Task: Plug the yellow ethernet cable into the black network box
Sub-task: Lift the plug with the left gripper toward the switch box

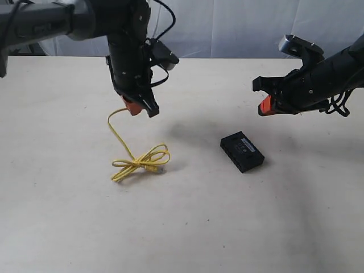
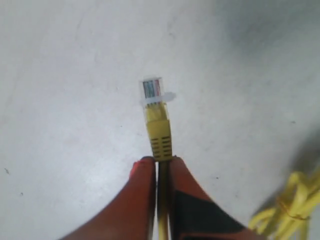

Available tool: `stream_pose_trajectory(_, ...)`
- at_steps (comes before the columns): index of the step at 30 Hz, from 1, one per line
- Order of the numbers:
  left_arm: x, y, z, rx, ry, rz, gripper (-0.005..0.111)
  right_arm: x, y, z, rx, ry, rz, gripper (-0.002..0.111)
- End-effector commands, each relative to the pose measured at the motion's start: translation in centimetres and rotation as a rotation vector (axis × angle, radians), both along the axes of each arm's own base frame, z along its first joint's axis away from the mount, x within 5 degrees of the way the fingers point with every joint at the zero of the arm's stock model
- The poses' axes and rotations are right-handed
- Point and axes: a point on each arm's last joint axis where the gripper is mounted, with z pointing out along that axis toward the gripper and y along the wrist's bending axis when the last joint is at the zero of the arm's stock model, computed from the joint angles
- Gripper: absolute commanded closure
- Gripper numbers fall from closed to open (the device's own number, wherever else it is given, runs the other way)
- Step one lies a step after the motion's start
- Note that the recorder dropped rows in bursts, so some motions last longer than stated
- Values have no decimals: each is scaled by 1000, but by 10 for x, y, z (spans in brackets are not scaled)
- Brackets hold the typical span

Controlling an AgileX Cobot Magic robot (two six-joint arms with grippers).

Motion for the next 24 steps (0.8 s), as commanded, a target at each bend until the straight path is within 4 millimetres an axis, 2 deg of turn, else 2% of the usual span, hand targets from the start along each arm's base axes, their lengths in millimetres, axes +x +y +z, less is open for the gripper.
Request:
stream_pose_trajectory(1, -20, 1, 47, -106, -23, -17, 107, 1, -2, 1, -4, -6, -2, 108)
stream_pose_trajectory(4, -41, 13, 75, -134, -77, -25, 107, 0, -1, 1, 4, 5, -5, 108)
stream_pose_trajectory(5, -46, 16, 76, -131, -76, -36, 107, 0, -1, 1, 4, 5, -5, 108)
stream_pose_trajectory(7, -74, 29, 85, -137, -58, -116, 107, 0, -1, 1, 5, 6, -4, 108)
stream_pose_trajectory(10, -103, 41, 92, -171, -70, -208, 107, -1, -1, 1, 8, 10, 0, 108)
stream_pose_trajectory(11, -111, 45, 89, -178, -97, -243, 107, -1, -1, 1, 11, 16, 5, 108)
stream_pose_trajectory(13, -114, 45, 80, -200, -139, -287, 107, -2, 0, 1, 17, 21, 7, 108)
stream_pose_trajectory(17, -111, 38, 57, -265, -156, -291, 107, -2, 0, 1, 17, 21, 7, 108)
stream_pose_trajectory(24, -104, 17, 14, -425, -85, -296, 107, -2, 0, 1, 15, 18, 5, 108)
